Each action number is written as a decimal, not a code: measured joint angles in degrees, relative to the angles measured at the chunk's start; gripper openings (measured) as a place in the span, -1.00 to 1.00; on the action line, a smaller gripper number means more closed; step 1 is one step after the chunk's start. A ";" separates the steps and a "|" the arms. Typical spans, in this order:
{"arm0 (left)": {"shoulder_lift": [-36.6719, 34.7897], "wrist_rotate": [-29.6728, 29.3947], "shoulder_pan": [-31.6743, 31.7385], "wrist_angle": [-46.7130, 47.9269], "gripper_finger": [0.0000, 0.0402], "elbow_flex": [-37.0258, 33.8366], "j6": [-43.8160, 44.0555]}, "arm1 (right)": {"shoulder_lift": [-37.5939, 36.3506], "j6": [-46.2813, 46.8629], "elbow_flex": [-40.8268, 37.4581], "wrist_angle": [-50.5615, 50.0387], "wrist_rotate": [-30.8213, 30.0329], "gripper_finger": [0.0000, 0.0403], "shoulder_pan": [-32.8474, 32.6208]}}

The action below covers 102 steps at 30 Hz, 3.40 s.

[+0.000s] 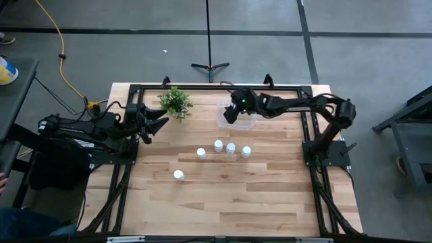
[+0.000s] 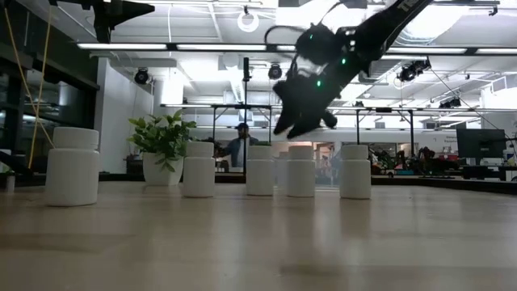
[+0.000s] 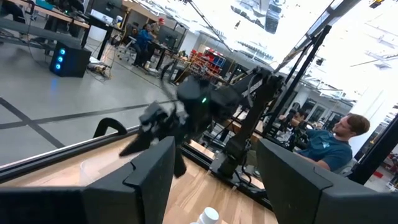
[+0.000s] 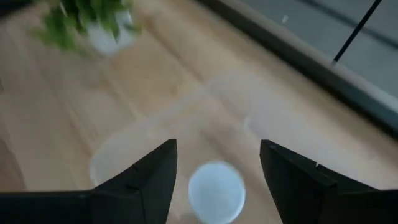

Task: Pick and place pill bottles into a basket
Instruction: Put the white pill bottle into the transparent container

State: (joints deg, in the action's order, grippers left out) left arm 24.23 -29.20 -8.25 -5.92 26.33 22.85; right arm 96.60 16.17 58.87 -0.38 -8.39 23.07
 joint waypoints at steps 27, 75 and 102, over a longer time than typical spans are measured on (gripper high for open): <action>0.00 0.01 0.00 0.05 0.29 0.00 -0.02 | -23.08 -5.63 0.00 7.57 0.25 0.09 0.15; 0.02 0.03 0.00 0.07 0.29 0.00 -0.02 | -44.98 -5.82 0.00 -0.31 21.95 0.09 0.13; 0.02 0.03 0.00 0.06 0.29 0.00 -0.02 | -44.94 6.55 0.00 -8.59 38.81 0.09 -0.33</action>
State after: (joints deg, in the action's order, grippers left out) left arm 24.25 -29.17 -8.25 -5.86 26.33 22.83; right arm 51.66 22.72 58.87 -8.98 30.42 22.74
